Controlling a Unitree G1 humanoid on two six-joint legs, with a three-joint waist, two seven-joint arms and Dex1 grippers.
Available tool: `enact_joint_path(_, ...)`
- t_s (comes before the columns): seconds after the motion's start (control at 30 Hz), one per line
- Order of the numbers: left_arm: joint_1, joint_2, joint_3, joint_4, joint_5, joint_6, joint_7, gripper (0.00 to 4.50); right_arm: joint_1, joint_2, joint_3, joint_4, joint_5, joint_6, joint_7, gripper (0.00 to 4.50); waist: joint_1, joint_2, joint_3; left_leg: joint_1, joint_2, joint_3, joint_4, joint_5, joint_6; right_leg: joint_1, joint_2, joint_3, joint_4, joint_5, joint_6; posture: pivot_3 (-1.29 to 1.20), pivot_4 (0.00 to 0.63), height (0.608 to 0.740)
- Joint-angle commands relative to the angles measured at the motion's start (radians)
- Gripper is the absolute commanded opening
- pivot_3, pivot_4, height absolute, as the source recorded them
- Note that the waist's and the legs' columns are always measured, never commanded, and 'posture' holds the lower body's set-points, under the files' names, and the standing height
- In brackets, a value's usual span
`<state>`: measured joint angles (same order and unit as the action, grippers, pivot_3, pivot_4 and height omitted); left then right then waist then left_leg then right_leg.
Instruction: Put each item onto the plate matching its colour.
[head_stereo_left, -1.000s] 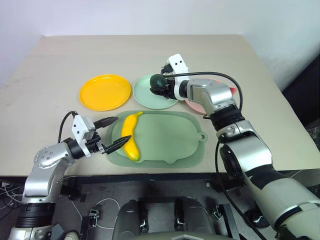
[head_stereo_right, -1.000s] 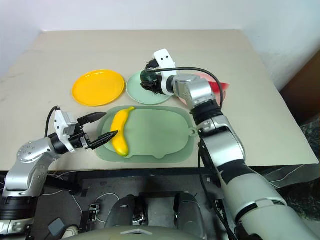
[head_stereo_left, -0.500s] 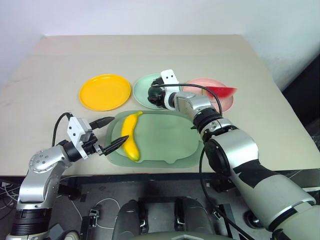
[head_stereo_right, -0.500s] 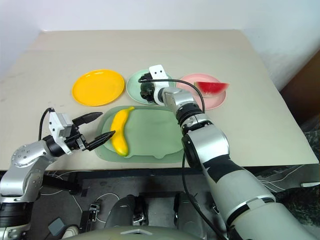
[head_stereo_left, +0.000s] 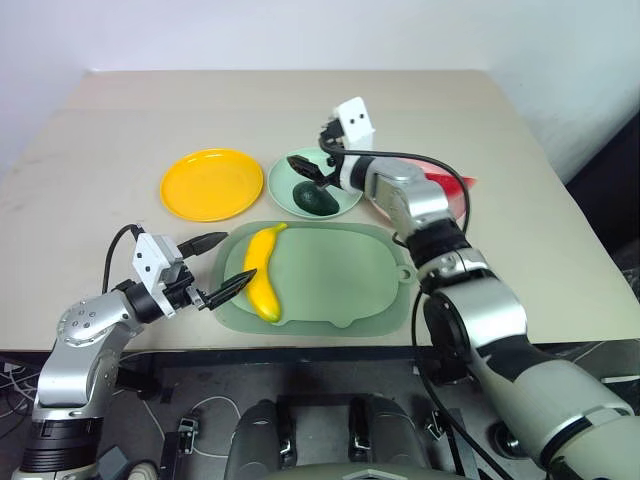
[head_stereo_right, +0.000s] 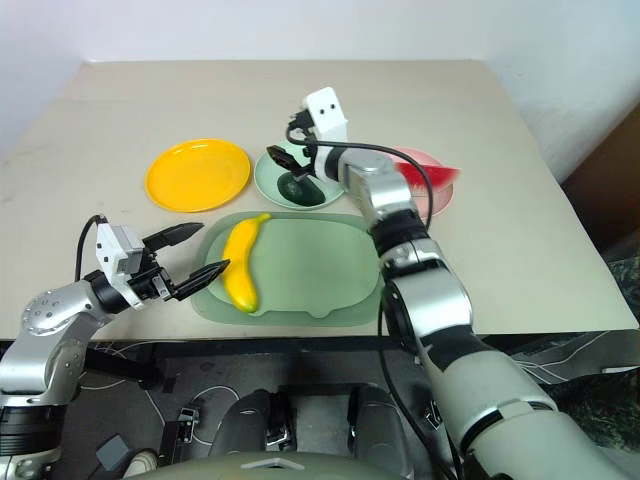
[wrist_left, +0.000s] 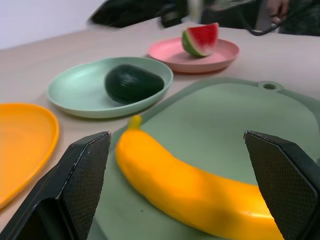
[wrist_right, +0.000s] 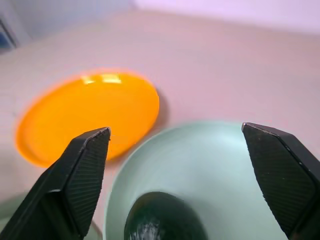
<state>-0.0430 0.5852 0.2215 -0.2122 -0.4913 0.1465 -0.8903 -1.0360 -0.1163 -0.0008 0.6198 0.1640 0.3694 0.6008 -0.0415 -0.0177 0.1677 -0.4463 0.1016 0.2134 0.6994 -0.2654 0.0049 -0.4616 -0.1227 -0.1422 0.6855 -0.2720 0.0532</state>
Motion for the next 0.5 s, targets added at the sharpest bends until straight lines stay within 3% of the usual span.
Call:
enact_joint_path(0.03, 0.014, -0.025, 0.028, -0.047, -0.005, -0.022, 0.051, 4.5, 0.189, -0.035, 0.059, -0.372, 0.042, 0.16, 0.031, 4.48, -0.002, 0.0, 0.0, 0.0, 0.0, 0.0, 0.0, 0.0, 0.0, 0.0, 0.0, 0.0, 0.0, 0.0, 0.0, 0.0, 0.15, 0.695)
enact_joint_path(0.23, 0.073, -0.08, 0.024, -0.155, -0.004, -0.008, 0.152, 4.5, 0.443, -0.084, 0.043, -0.771, 0.11, 0.269, 0.014, 4.48, -0.004, 0.0, 0.0, 0.0, 0.0, 0.0, 0.0, 0.0, 0.0, -0.002, 0.0, 0.001, 0.002, 0.0, 0.0, 0.0, 0.15, 0.695)
enact_joint_path(0.5, 0.112, -0.163, 0.007, -0.268, 0.066, 0.013, 0.351, 4.5, 0.59, -0.142, -0.027, -0.942, 0.253, 0.215, 0.091, 4.48, 0.003, 0.0, 0.0, 0.002, 0.0, -0.001, 0.0, 0.0, 0.0, 0.002, 0.0, 0.0, 0.0, 0.0, 0.0, 0.0, 0.15, 0.695)
